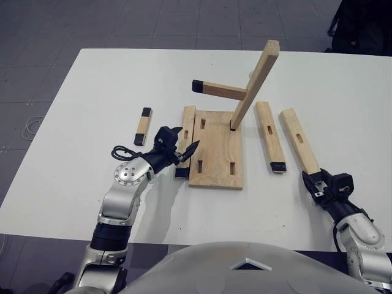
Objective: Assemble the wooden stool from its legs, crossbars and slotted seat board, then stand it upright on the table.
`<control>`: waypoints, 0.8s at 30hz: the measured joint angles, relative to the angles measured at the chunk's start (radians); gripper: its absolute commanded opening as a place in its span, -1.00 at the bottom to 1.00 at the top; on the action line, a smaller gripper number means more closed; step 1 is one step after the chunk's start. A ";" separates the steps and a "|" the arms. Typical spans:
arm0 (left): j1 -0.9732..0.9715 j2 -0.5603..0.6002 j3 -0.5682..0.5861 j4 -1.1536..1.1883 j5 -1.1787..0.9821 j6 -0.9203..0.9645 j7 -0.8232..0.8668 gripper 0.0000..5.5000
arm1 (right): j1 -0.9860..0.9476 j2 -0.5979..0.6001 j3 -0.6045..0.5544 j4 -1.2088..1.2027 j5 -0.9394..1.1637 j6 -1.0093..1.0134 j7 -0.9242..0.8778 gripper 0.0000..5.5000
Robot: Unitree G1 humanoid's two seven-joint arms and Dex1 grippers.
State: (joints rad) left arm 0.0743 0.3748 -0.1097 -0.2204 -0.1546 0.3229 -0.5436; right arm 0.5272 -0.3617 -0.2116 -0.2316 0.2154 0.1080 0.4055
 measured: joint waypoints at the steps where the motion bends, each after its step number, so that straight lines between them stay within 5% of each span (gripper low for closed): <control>1: -0.002 -0.001 0.004 0.000 -0.001 0.000 0.001 0.27 | -0.024 0.001 -0.011 0.007 0.006 0.023 -0.019 -0.25; 6: -0.013 0.017 0.068 -0.012 -0.083 0.003 -0.043 0.27 | -0.291 0.001 -0.062 -0.033 0.109 0.184 -0.093 -0.26; 16: -0.250 0.084 0.417 -0.025 -0.473 0.153 -0.050 0.27 | -0.782 0.082 -0.078 -0.129 0.484 0.426 -0.158 -0.26; 24: -0.313 0.034 0.390 -0.046 -0.595 0.267 0.009 0.27 | -0.919 0.114 -0.071 -0.203 0.775 0.549 -0.166 -0.26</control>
State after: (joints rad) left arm -0.2390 0.4091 0.2808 -0.2663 -0.7491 0.5902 -0.5348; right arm -0.3919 -0.2481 -0.2829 -0.4342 0.9908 0.6571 0.2392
